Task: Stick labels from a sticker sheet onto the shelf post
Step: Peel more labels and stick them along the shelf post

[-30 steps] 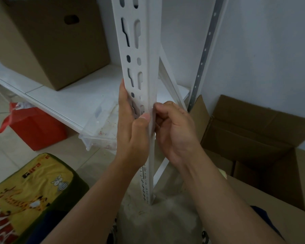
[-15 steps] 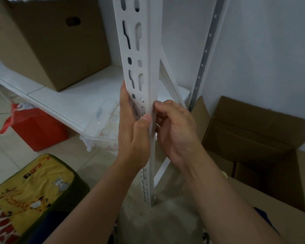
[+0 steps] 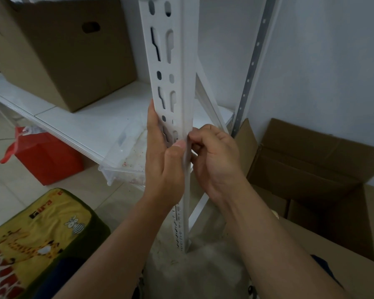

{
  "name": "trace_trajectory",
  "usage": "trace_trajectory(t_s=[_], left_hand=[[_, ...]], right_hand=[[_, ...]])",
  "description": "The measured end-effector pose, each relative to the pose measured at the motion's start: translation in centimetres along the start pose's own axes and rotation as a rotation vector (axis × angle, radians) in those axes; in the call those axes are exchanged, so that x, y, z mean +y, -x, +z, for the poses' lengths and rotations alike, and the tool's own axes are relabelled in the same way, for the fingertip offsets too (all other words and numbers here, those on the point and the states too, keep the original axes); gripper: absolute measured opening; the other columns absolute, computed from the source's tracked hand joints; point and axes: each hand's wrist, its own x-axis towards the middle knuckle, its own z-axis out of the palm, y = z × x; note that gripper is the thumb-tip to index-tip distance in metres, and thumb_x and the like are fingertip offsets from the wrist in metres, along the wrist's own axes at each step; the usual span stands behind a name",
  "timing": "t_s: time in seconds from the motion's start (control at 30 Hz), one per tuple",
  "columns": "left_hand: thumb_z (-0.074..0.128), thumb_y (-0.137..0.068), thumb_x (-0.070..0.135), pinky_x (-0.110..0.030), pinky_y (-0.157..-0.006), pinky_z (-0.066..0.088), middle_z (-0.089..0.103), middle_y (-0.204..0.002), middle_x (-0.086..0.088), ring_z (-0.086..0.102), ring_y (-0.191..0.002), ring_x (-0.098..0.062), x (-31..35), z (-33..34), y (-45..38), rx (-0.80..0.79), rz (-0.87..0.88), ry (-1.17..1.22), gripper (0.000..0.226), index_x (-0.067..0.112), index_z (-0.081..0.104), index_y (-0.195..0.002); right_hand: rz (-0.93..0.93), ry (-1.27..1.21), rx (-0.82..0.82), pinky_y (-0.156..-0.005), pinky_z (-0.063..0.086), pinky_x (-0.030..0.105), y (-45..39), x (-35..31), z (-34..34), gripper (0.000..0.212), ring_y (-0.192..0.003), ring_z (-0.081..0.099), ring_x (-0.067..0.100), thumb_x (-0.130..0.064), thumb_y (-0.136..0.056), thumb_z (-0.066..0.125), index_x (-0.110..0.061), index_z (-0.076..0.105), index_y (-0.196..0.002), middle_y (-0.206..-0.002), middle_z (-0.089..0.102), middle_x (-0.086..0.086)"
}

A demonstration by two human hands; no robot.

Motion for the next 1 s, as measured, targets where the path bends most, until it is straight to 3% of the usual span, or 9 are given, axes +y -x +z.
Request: trace_trajectory(t_s=[0.07,0.2,0.3,0.4,0.5,0.6,0.67,0.8,1.0], left_hand=[[0.037,-0.079,0.026,-0.035,-0.115,0.037,0.027,-0.157,-0.013,0.035,-0.142,-0.018,-0.09,-0.03,-0.04,0.000,0.010,-0.011,0.084,0.003,0.008,-0.154],[0.037,-0.077,0.024,-0.046,-0.115,0.035,0.028,-0.156,-0.018,0.033,-0.143,-0.026,-0.33,-0.19,-0.09,-0.011,0.005,-0.001,0.085,0.001,0.009,-0.154],[0.038,-0.075,0.024,-0.050,-0.115,0.034,0.027,-0.156,-0.019,0.032,-0.143,-0.030,-0.31,-0.16,-0.16,-0.004,-0.005,0.011,0.087,0.001,0.008,-0.154],[0.038,-0.077,0.023,-0.050,-0.114,0.035,0.027,-0.156,-0.020,0.033,-0.142,-0.031,-0.38,-0.21,-0.09,-0.002,-0.012,0.012,0.085,0.001,0.009,-0.154],[0.038,-0.077,0.022,-0.048,-0.113,0.038,0.030,-0.155,-0.019,0.035,-0.142,-0.027,-0.41,-0.33,-0.09,-0.006,-0.016,0.008,0.084,0.004,0.010,-0.154],[0.038,-0.076,0.026,-0.043,-0.113,0.039,0.032,-0.155,-0.016,0.038,-0.141,-0.021,-0.29,-0.44,-0.17,-0.015,-0.002,0.004,0.086,0.004,0.011,-0.154],[0.038,-0.077,0.025,-0.046,-0.113,0.039,0.032,-0.154,-0.018,0.038,-0.141,-0.023,-0.40,-0.58,-0.19,-0.022,0.006,0.007,0.085,0.003,0.011,-0.154],[0.037,-0.078,0.026,-0.048,-0.112,0.039,0.032,-0.153,-0.018,0.038,-0.140,-0.023,-0.58,-0.70,-0.18,-0.022,0.007,-0.015,0.084,0.003,0.012,-0.154],[0.038,-0.078,0.025,-0.052,-0.112,0.038,0.033,-0.151,-0.022,0.038,-0.139,-0.030,-0.51,-0.57,-0.23,-0.020,0.011,0.015,0.083,0.001,0.012,-0.153]], right_hand=[[0.000,-0.031,-0.019,-0.064,0.057,0.028,0.05,0.06,-0.03,0.027,-0.077,0.065,0.024,0.002,-0.090,0.051,-0.005,0.047,-0.065,-0.077,0.064,0.014],[0.017,-0.104,-0.065,-0.074,0.058,0.031,-0.01,-0.24,0.01,0.009,-0.085,0.066,0.026,-0.006,-0.093,0.050,-0.001,0.056,-0.089,-0.090,0.062,0.020],[0.029,-0.103,-0.052,-0.068,0.058,0.031,-0.18,-0.25,0.08,0.020,-0.079,0.069,0.024,-0.002,-0.092,0.049,-0.002,0.052,-0.073,-0.083,0.066,0.016],[0.022,-0.114,-0.047,-0.073,0.059,0.033,-0.01,-0.20,0.13,0.022,-0.078,0.068,0.023,0.000,-0.091,0.049,-0.003,0.050,-0.069,-0.076,0.067,0.012],[0.026,-0.115,-0.102,-0.072,0.059,0.029,0.41,-0.57,0.45,0.021,-0.083,0.069,0.021,-0.010,-0.087,0.053,-0.008,0.067,-0.071,-0.081,0.071,0.008],[0.048,-0.116,-0.042,-0.069,0.058,0.030,0.23,-0.66,0.77,0.020,-0.090,0.071,0.025,-0.015,-0.095,0.050,-0.003,0.066,-0.100,-0.099,0.073,0.015],[0.028,-0.067,-0.002,-0.072,0.059,0.032,0.00,-0.53,0.85,0.023,-0.094,0.071,0.027,-0.017,-0.097,0.050,-0.004,0.065,-0.109,-0.105,0.072,0.015],[-0.019,-0.013,0.007,-0.070,0.058,0.028,0.34,-0.26,0.91,0.034,-0.088,0.073,0.021,-0.017,-0.097,0.051,-0.021,0.078,-0.078,-0.093,0.075,0.007],[-0.042,-0.044,0.007,-0.071,0.058,0.028,0.45,0.12,0.77,0.024,-0.091,0.072,0.022,-0.014,-0.096,0.053,-0.015,0.077,-0.093,-0.098,0.075,0.009]])
